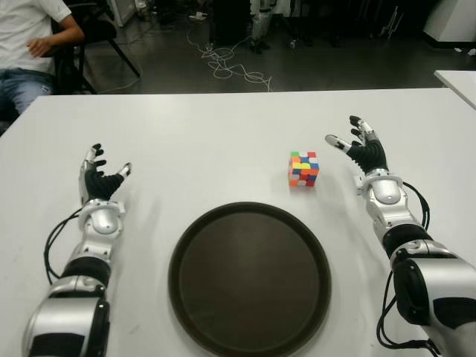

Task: Pick up the Rubik's Cube and put it in the plate

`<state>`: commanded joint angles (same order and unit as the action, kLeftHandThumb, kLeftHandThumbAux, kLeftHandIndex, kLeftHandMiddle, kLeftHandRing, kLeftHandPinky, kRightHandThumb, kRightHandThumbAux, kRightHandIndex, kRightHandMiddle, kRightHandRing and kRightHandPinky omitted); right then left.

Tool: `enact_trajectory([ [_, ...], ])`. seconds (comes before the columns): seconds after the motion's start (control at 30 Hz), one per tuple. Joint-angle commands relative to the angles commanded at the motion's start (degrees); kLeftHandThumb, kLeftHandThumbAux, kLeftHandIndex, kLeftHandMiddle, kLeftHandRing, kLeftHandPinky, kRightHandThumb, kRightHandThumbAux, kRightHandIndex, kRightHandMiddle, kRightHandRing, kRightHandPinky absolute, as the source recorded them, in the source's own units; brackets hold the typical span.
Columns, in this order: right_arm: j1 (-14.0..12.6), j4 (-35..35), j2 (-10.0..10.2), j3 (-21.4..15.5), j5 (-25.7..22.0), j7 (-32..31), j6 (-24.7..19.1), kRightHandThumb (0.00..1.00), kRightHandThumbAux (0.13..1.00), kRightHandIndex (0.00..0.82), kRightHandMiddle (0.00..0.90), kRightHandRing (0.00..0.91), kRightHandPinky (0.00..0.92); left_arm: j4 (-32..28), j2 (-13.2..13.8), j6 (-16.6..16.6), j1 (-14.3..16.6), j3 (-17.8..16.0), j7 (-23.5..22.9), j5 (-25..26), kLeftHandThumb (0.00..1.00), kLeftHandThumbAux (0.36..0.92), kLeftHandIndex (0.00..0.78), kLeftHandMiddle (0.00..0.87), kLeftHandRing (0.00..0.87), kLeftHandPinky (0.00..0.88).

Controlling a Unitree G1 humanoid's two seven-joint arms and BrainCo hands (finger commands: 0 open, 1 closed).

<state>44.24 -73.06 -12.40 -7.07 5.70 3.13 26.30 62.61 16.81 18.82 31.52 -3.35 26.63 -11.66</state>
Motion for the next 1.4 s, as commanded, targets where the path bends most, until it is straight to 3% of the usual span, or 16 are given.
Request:
enact_trajectory([
  [0.37, -0.1, 0.0, 0.0, 0.2, 0.2, 0.3, -0.1, 0.0, 0.592, 0.0, 0.0, 0.0, 0.0, -0.2, -0.3, 0.7, -0.2, -0.4, -0.2, 0.5, 0.297, 0.756, 0.119, 0.173, 0.184, 0.219],
  [0.63, 0.0, -0.3, -0.1, 0.0, 0.0, -0.2, -0.5, 0.0, 0.602, 0.0, 0.0, 0.0, 0.0, -0.1, 0.0, 0.5, -0.2, 0.3, 0.5, -0.5, 0.26, 0.76, 0.114, 0.17, 0.182, 0.213],
  [1.13, -0.1, -0.4, -0.3, -0.2, -0.1, 0.0, 0.1, 0.0, 0.612, 0.0, 0.0, 0.0, 0.0, 0.1, -0.2, 0.5, -0.1, -0.1, 0.3, -0.1, 0.294, 0.753, 0.116, 0.174, 0.187, 0.236],
  [1.4, -0.6, 0.2, -0.1, 3.4, 3.8, 2.4, 2.6, 0.0, 0.605, 0.003, 0.0, 0.0, 0.01, 0.1, -0.4, 1.2, -0.2, -0.4, 0.1, 0.3, 0.311, 0.761, 0.119, 0.173, 0.198, 0.271],
])
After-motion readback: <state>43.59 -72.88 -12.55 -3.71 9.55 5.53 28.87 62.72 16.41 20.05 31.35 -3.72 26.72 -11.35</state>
